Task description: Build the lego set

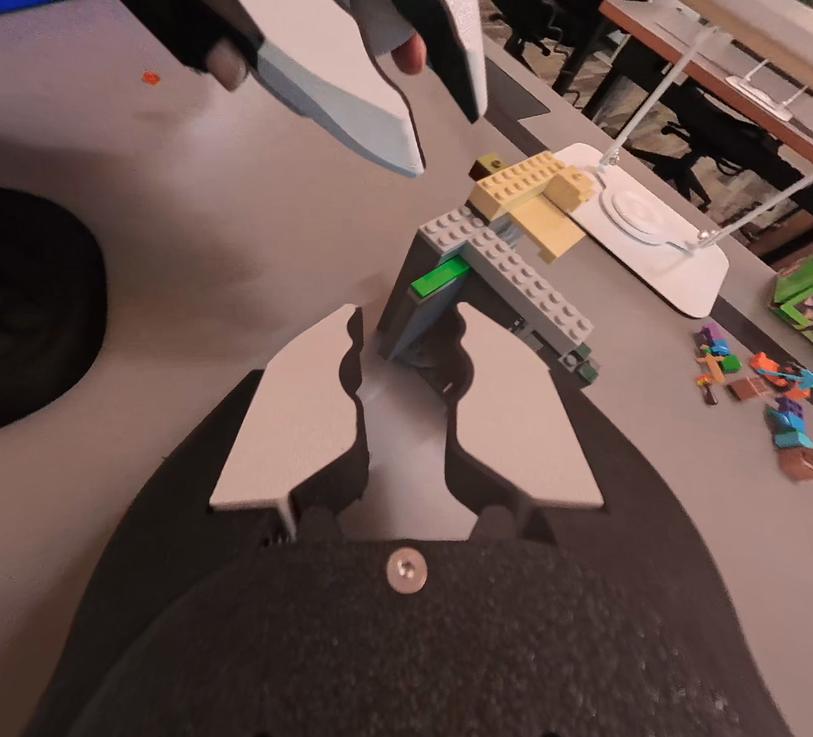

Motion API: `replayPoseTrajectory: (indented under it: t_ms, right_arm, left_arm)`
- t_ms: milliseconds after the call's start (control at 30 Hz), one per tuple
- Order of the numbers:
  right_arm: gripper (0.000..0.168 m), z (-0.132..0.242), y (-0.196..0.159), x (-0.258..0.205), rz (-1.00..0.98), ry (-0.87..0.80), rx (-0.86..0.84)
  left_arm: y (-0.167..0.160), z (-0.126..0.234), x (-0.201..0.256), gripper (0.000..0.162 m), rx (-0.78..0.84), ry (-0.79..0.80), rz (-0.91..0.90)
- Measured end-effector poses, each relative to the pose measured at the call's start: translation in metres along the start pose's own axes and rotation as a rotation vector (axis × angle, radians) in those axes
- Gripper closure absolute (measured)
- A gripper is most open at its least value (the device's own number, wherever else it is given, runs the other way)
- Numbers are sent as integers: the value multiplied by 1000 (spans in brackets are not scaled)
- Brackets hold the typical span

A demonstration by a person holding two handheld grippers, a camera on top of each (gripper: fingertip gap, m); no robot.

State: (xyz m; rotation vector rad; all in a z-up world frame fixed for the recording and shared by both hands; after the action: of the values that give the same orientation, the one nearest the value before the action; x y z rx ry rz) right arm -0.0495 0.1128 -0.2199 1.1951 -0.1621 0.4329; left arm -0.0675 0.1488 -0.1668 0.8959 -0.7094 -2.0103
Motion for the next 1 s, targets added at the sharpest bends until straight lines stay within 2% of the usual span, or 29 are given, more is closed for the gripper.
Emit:
replayPoseTrajectory:
  t_ms: [167, 367, 500, 733, 1000]
  right_arm:
    - [136, -12, 5, 5, -34, -24, -31]
    - [152, -11, 1, 11, -39, -20, -38]
    - [156, -7, -5, 19, -41, -29, -45]
    - [158, -1, -15, 38, -42, -45, -51]
    - [153, -5, -22, 56, -75, -95, -101]
  left_arm:
    - [-1, -14, 0, 128, -209, -295, -174]
    - [-12, -34, 1, 118, -385, -471, -328]
    - [-23, -44, 0, 118, -472, -488, -367]
    - [-18, -50, 1, 124, -435, -457, -395]
    - [-16, -52, 3, 127, -419, -448, -400]
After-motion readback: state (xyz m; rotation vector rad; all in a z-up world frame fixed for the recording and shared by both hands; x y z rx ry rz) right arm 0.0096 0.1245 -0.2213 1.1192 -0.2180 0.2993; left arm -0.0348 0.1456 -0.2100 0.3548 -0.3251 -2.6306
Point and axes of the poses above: each gripper's, where its closed fingertips meet, z back along the fingers, y out of its top, x = y × z across the jaws, the point moved 1 cm from there along z, back along the fingers, and after that the axes turned 9 degrees about -y, right-handed, at the moved point
